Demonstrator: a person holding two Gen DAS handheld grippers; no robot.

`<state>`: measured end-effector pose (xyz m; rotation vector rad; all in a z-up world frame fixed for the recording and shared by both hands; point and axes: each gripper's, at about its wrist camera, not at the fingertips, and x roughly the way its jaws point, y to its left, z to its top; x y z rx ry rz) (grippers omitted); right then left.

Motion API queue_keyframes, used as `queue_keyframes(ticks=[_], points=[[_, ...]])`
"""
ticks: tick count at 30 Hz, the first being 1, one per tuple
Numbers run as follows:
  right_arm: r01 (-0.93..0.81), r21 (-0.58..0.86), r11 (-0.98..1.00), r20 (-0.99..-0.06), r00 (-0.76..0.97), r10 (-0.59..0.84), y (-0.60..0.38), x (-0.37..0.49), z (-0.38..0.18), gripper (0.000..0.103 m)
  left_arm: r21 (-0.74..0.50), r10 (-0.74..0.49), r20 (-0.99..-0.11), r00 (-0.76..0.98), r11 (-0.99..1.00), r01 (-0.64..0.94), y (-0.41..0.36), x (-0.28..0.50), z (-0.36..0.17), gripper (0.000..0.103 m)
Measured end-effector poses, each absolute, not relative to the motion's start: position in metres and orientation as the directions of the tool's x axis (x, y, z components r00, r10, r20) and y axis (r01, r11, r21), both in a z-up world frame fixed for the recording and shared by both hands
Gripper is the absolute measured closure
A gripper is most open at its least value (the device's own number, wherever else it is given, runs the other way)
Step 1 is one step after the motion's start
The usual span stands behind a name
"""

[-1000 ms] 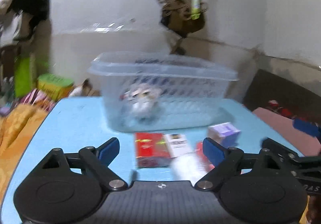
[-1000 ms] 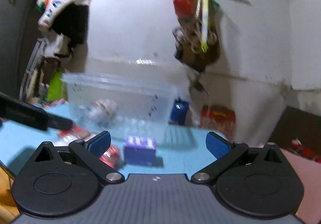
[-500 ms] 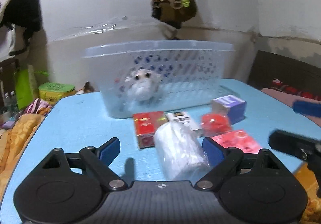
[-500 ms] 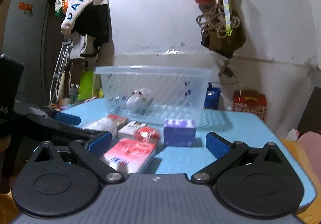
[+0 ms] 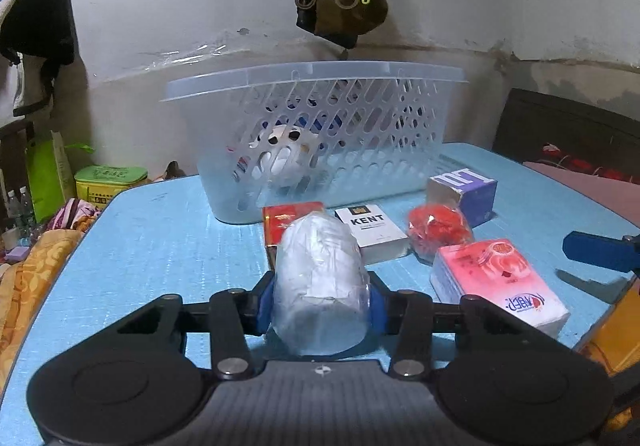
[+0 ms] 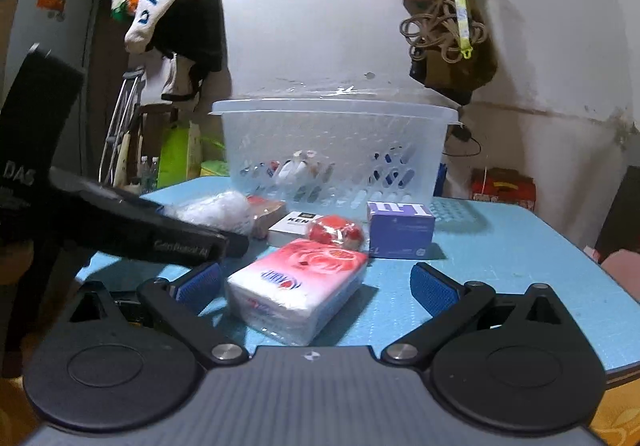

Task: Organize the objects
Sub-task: 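Grasp the white wrapped roll with left tool while right tool grasps pink tissue pack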

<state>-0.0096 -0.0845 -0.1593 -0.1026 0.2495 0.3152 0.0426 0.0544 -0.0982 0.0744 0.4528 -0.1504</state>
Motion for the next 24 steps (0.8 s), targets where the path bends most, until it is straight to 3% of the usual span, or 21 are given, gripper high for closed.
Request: queue_keyframes(ticks=[5, 7, 10, 14, 19, 20, 22, 24], points=[[-0.357, -0.068, 0.932, -0.291, 0.900, 0.323, -0.075, -0.008, -0.164, 0.000, 0.031, -0.131, -0.432, 0.892, 0.987, 0.160, 0.058, 0.042, -0.100, 0.052], [-0.362, -0.077, 0.929, -0.296, 0.898, 0.326, -0.074, -0.006, -0.165, 0.005, 0.033, -0.131, -0.424, 0.896, 0.987, 0.160, 0.059, 0.041, -0.100, 0.039], [-0.355, -0.070, 0.932, -0.319, 0.894, 0.316, -0.076, 0.000, -0.164, 0.021, 0.049, -0.122, -0.404, 0.906, 0.987, 0.155, 0.060, 0.038, -0.099, 0.029], [-0.373, -0.052, 0.927, -0.347, 0.877, 0.333, -0.087, 0.004, -0.162, 0.033, 0.061, -0.124, -0.400, 0.908, 0.985, 0.162, 0.060, 0.037, -0.099, 0.026], [-0.398, -0.079, 0.914, -0.361, 0.866, 0.346, -0.102, 0.000, -0.159, 0.034, 0.060, -0.119, -0.409, 0.905, 0.986, 0.157, 0.061, 0.039, -0.100, 0.026], [-0.403, -0.088, 0.911, -0.363, 0.865, 0.347, -0.106, 0.000, -0.158, 0.035, 0.054, -0.117, -0.414, 0.903, 0.987, 0.153, 0.061, 0.040, -0.100, 0.028], [-0.399, -0.093, 0.912, -0.357, 0.868, 0.344, -0.114, 0.002, -0.155, 0.035, 0.045, -0.117, -0.423, 0.899, 0.988, 0.150, 0.063, 0.042, -0.100, 0.055], [-0.392, -0.082, 0.916, -0.353, 0.871, 0.341, -0.121, 0.005, -0.150, 0.035, 0.043, -0.117, -0.428, 0.896, 0.988, 0.149, 0.064, 0.043, -0.100, 0.055]])
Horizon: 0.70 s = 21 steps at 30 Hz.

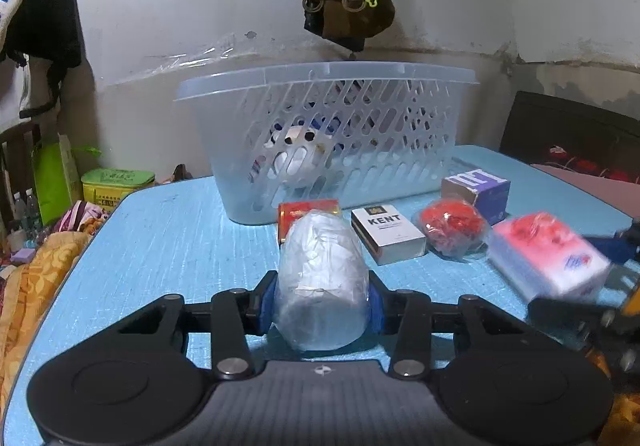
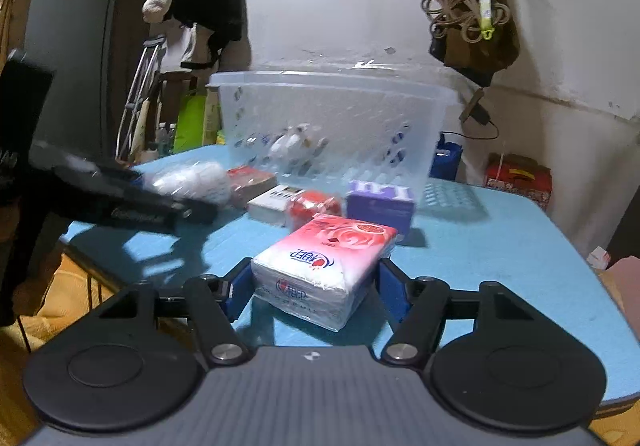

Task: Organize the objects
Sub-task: 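Grasp the white wrapped roll with left tool while right tool grasps pink tissue pack, then lift roll with left tool while right tool lifts tissue pack into the basket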

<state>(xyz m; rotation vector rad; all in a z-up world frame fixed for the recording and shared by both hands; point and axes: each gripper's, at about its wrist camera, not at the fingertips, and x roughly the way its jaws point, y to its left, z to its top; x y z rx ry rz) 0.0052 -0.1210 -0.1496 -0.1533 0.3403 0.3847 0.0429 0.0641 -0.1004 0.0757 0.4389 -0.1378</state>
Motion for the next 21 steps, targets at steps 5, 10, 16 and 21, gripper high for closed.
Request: queue_keyframes(ticks=[5, 10, 16, 21], points=[[-0.381, -0.068, 0.922, -0.320, 0.884, 0.342, -0.127, 0.006, -0.137, 0.035, 0.034, -0.135, -0.423, 0.896, 0.986, 0.165, 0.064, 0.040, -0.097, 0.055], [-0.383, -0.076, 0.921, -0.295, 0.891, 0.346, -0.123, 0.006, -0.126, 0.035, 0.024, -0.157, -0.398, 0.904, 0.983, 0.181, 0.061, 0.036, -0.086, 0.055], [-0.369, -0.070, 0.927, -0.281, 0.899, 0.336, -0.125, 0.009, -0.116, 0.035, 0.026, -0.172, -0.369, 0.913, 0.980, 0.195, 0.056, 0.031, -0.076, 0.055], [-0.338, -0.039, 0.940, -0.258, 0.912, 0.318, -0.131, 0.012, -0.106, 0.035, 0.032, -0.165, -0.321, 0.933, 0.982, 0.185, 0.057, 0.027, -0.061, 0.055]])
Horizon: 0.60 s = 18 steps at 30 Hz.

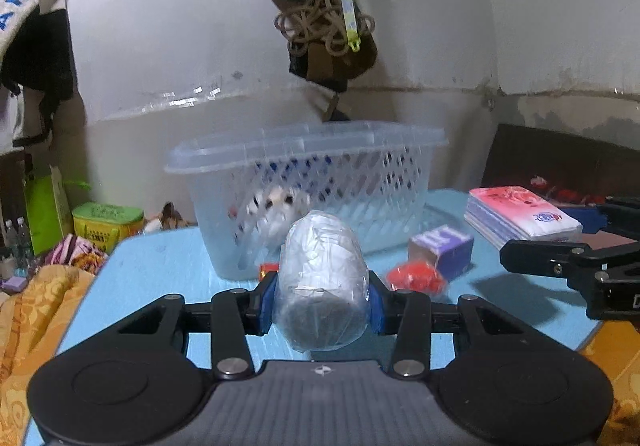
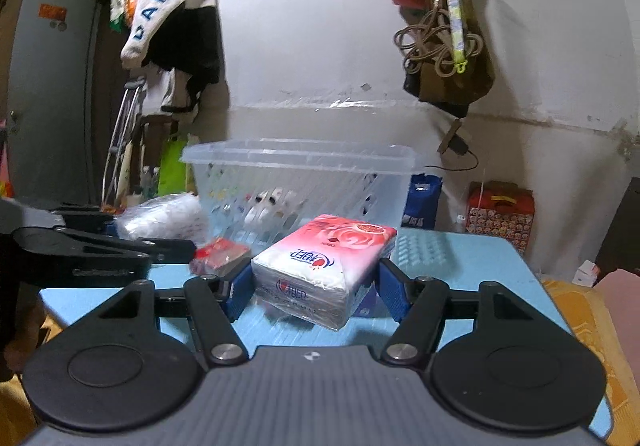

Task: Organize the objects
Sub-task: 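Lift roll with left tool while right tool lifts tissue pack into the basket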

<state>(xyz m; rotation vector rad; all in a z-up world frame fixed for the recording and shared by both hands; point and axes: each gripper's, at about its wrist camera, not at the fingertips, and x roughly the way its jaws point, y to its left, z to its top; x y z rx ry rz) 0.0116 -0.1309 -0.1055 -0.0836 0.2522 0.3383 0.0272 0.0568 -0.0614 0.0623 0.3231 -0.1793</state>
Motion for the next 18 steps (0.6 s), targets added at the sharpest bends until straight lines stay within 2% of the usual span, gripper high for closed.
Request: queue_keyframes(ticks=[11, 18], points=[[-0.305, 0.004, 0.952, -0.225, 0.928, 0.298, -0.139, 0.017, -0.090, 0.035, 0.002, -0.193, -0.244, 0.950, 0.980, 0.200, 0.061, 0.020, -0.037, 0.055], [-0.308, -0.005, 0.951, -0.219, 0.928, 0.300, -0.134, 0.017, -0.085, 0.035, -0.002, -0.202, -0.240, 0.950, 0.978, 0.207, 0.062, 0.018, -0.033, 0.055]])
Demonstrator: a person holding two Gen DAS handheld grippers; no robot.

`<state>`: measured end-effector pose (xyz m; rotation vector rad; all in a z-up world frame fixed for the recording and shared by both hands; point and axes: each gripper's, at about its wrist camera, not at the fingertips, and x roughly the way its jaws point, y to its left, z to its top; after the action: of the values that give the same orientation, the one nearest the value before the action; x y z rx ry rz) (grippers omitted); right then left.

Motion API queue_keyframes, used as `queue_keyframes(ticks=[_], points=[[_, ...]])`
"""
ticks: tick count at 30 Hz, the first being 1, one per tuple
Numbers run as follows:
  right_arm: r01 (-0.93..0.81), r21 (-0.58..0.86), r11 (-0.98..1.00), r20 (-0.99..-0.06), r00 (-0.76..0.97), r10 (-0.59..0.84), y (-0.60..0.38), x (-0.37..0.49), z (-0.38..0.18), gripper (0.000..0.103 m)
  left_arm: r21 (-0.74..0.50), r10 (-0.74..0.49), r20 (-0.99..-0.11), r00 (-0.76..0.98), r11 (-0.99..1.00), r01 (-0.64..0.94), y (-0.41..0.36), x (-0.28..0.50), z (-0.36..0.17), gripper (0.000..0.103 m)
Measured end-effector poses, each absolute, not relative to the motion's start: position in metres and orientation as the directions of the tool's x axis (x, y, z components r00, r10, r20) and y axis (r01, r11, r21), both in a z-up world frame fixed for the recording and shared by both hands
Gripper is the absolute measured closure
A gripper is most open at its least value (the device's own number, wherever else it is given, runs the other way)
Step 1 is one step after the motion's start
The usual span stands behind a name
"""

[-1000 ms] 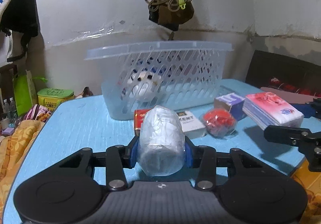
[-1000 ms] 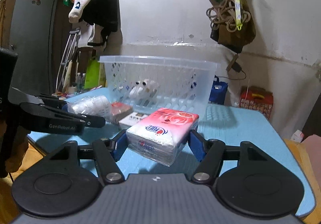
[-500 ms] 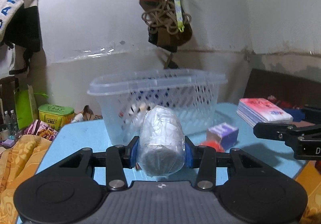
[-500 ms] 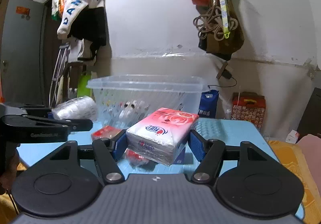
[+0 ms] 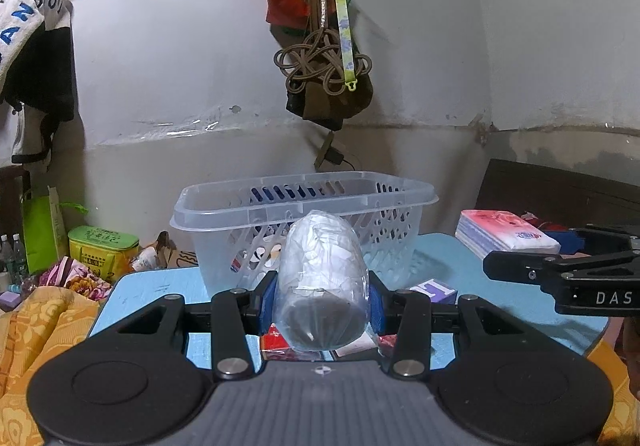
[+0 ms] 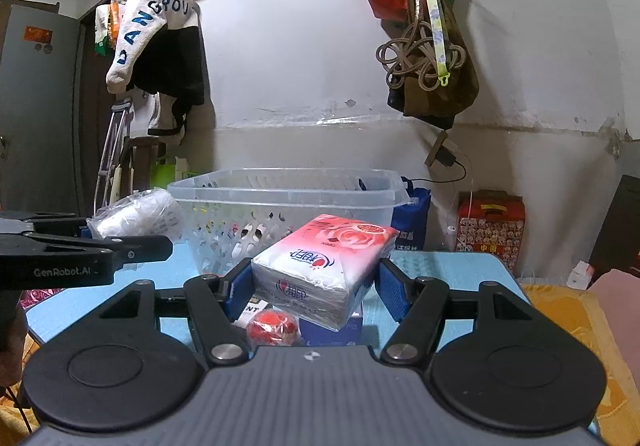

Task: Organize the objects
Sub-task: 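Lift roll with left tool while right tool lifts tissue pack into the basket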

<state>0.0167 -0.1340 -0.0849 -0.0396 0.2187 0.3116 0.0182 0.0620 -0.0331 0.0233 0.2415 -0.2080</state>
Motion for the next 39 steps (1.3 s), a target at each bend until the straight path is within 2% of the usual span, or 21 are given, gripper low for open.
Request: queue_keyframes(ticks=[6, 13, 17, 22, 25, 33, 37, 38, 39], points=[[-0.311, -0.013, 0.950, -0.186, 0.934, 0.303, -0.131, 0.022, -0.066, 0.035, -0.042, -0.198, -0.206, 0.958, 0.980, 0.194, 0.073, 0.018, -0.014, 0.055], [-0.327, 0.015, 0.945, -0.156, 0.933, 0.326, -0.121, 0.062, -0.024, 0.035, -0.117, -0.221, -0.161, 0.962, 0.972, 0.204, 0.077, 0.042, 0.035, 0.055], [-0.353, -0.071, 0.933, -0.202, 0.921, 0.333, -0.100, 0.101, -0.008, 0.035, -0.149, -0.225, -0.153, 0.962, 0.968, 0.202, 0.071, 0.074, 0.057, 0.055], [-0.312, -0.131, 0.941, -0.223, 0.934, 0.279, -0.089, 0.146, -0.004, 0.035, -0.155, -0.183, -0.227, 0.957, 0.977, 0.150, 0.063, 0.132, 0.062, 0.055], [-0.322, -0.088, 0.943, -0.259, 0.921, 0.291, -0.093, 0.169, -0.011, 0.035, -0.212, -0.173, -0.303, 0.937, 0.971, 0.111, 0.071, 0.167, 0.055, 0.055], [-0.319, -0.056, 0.946, -0.321, 0.903, 0.286, -0.101, 0.193, -0.029, 0.035, -0.205, -0.084, -0.335, 0.938, 0.979, 0.015, 0.087, 0.189, 0.036, 0.055], [-0.350, -0.042, 0.936, -0.333, 0.888, 0.317, -0.102, 0.197, -0.029, 0.034, -0.211, -0.090, -0.355, 0.931, 0.977, 0.014, 0.093, 0.198, 0.034, 0.054], [-0.374, -0.047, 0.926, -0.329, 0.881, 0.340, -0.101, 0.197, -0.029, 0.033, -0.205, -0.090, -0.352, 0.932, 0.979, 0.018, 0.093, 0.198, 0.034, 0.053], [-0.365, -0.071, 0.928, -0.289, 0.898, 0.331, -0.100, 0.191, -0.028, 0.020, -0.206, -0.097, -0.338, 0.936, 0.978, 0.027, 0.093, 0.196, 0.034, 0.036]])
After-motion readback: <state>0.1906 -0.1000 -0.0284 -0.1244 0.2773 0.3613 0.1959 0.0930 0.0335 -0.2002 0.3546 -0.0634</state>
